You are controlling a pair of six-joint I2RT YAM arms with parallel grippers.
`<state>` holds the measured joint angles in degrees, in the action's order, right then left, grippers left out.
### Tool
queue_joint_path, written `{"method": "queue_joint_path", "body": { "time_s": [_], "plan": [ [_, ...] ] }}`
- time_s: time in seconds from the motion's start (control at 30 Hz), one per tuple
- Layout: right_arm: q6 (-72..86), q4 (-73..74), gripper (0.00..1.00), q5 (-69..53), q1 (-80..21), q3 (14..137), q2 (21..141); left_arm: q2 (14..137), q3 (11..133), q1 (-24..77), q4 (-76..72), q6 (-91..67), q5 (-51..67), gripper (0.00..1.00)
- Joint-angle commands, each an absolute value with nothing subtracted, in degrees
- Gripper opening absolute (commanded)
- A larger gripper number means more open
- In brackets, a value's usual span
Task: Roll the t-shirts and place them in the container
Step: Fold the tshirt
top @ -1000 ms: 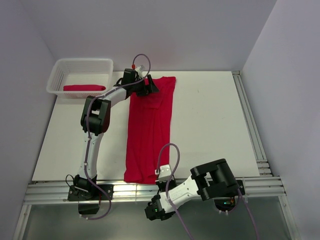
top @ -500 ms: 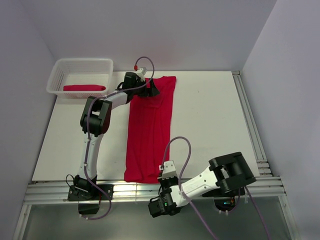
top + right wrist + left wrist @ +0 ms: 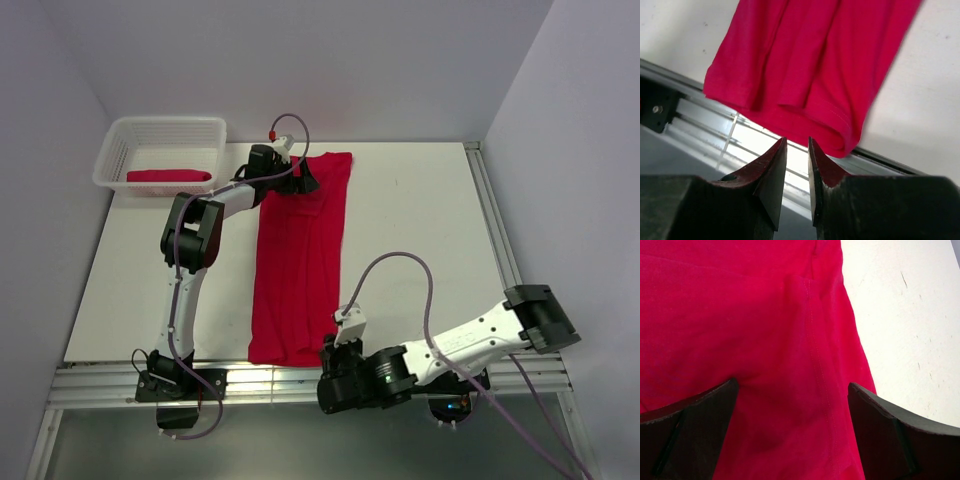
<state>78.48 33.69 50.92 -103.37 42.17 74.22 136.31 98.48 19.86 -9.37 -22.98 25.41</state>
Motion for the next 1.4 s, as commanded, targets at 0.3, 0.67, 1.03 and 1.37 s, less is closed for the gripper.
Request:
{"method": "queue_joint_path", "body": {
  "time_s": [0.3,0.67,1.03,1.37],
  "plan": [
    [64.52,14.96,0.31,34.12,-91.87,40.96,71.19,134.82,95.89,19.86,-6.77,-21.45,22.85,0.99],
    [67.41,18.80,0.47,25.58,-83.41,44.81,78.04,134.21,94.75,19.86,-7.91,-21.88,23.47,1.00],
    [69.35,15.47,0.42,23.20,-79.72,41.93,81.12,133.33,94.04,19.69,-8.70,-22.32,24.34,1.00],
    [68.38,12.13,0.37,20.57,-78.66,42.45,85.34,133.07,93.95,19.78,-8.61,-22.32,24.26,1.00]
  ]
}}
